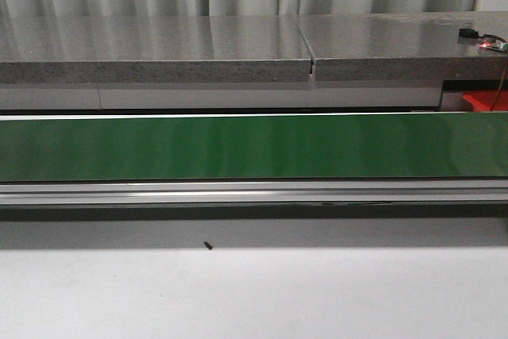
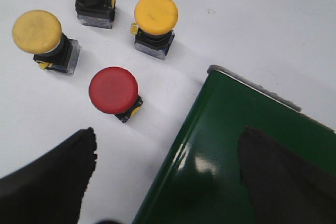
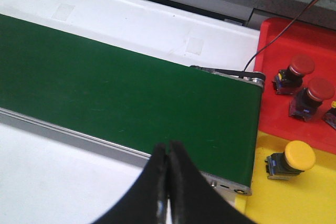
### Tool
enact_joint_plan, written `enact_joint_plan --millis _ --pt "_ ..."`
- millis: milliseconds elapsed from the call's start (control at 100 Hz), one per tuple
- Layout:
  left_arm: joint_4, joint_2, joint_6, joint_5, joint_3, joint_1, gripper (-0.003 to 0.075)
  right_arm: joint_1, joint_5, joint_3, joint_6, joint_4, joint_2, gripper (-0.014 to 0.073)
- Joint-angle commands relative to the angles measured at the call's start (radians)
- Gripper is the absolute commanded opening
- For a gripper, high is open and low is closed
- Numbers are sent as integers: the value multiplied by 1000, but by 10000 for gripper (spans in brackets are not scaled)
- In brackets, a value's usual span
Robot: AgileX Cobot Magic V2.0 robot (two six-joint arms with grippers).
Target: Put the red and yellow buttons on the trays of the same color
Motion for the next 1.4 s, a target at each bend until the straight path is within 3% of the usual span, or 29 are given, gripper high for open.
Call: enact_joint_plan --millis 0,590,1390 --pt "24 1 -10 -63 -37 2 547 1 -56 -25 -12 17 -7 -68" --pt "129 125 -10 -140 -38 55 547 1 -56 -25 -12 17 -7 -68" --pt "129 133 -3 -281 -38 55 547 1 -56 -25 -12 17 -7 -68"
